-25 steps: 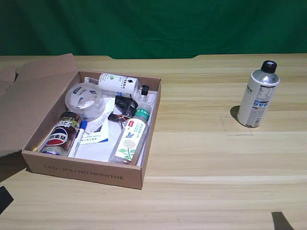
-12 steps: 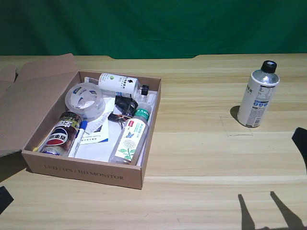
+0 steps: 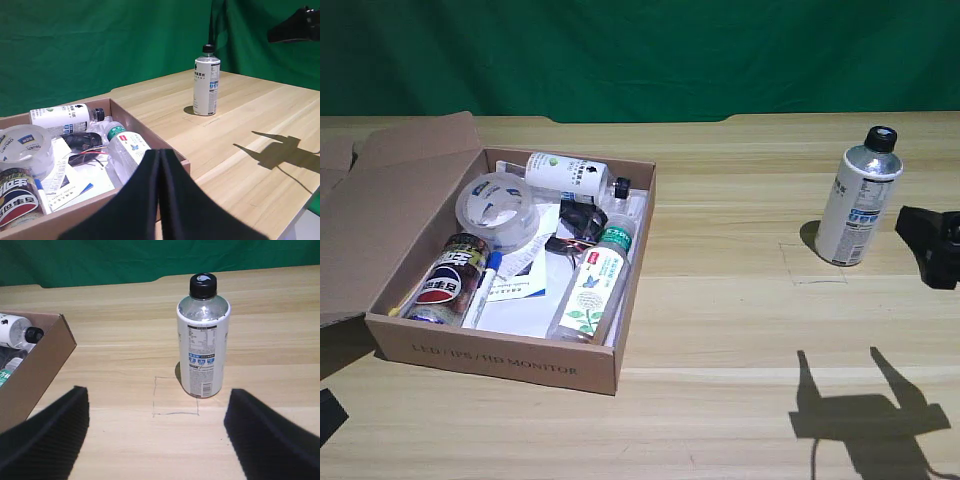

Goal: Place the white bottle into the box.

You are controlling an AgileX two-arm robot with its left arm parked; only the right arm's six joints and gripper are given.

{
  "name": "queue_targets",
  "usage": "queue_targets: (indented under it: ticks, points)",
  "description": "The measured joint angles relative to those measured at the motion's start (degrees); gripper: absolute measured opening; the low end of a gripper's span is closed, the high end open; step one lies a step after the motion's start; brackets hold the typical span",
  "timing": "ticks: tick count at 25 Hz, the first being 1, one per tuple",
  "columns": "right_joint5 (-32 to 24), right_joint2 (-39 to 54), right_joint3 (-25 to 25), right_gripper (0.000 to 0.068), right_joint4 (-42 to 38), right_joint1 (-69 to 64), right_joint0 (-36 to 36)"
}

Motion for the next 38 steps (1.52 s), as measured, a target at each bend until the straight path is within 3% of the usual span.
queue_targets:
  ticks: [6, 20, 38]
  points:
    - [-0.7, -4.1, 0.0, 0.0649, 5.8, 8.0, 0.0]
    - [-1.0, -19.2, 0.1, 0.0632, 6.7, 34.0, 0.0]
    - [-0.2, -29.2, 0.2, 0.0629, 10.1, 48.9, 0.0]
